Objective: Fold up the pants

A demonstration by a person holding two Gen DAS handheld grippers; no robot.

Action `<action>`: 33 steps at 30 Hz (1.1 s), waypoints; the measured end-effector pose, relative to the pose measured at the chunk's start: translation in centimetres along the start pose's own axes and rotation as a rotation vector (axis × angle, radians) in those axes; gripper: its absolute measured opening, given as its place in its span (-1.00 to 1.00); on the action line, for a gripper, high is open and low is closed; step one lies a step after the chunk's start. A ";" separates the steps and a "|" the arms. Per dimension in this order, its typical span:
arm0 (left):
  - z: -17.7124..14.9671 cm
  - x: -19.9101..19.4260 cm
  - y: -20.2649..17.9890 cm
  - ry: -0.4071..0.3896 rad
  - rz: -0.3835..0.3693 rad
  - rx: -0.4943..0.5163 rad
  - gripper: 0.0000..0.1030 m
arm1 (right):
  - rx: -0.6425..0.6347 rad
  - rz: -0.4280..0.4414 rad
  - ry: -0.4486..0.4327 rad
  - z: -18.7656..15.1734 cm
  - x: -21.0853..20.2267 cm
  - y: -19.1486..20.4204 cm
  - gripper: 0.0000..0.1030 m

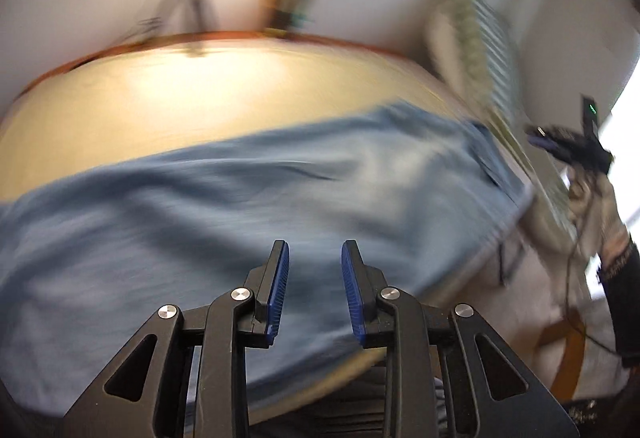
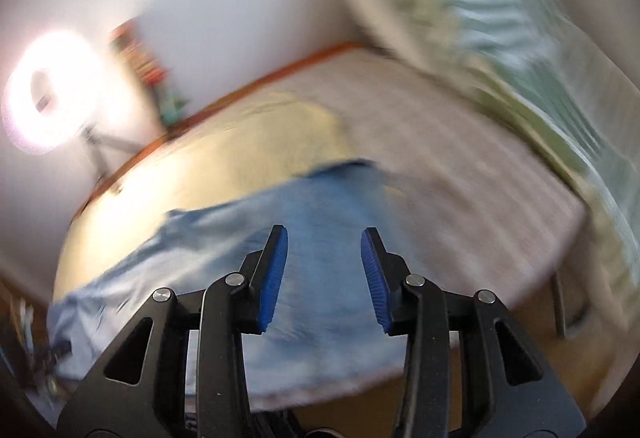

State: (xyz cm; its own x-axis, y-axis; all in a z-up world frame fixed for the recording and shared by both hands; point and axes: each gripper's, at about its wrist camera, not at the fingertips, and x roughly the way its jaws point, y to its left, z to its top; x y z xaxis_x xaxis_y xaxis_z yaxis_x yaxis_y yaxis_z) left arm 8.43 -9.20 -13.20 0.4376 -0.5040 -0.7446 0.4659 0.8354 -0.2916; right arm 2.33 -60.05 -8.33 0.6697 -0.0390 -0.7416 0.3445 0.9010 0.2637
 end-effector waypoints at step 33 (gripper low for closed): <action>-7.1 -4.6 17.8 -0.045 0.466 -0.404 -0.51 | -0.692 0.216 0.267 2.5 18.2 18.0 -0.99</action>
State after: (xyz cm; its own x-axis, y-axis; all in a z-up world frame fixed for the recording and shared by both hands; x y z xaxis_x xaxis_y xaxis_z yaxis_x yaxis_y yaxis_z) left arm 9.30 9.53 -19.25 0.5612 -0.0676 -0.8249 -0.1063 0.9825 -0.1528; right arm 22.42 -45.63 -15.53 0.4633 0.1950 -0.8645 -0.3243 0.9451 0.0394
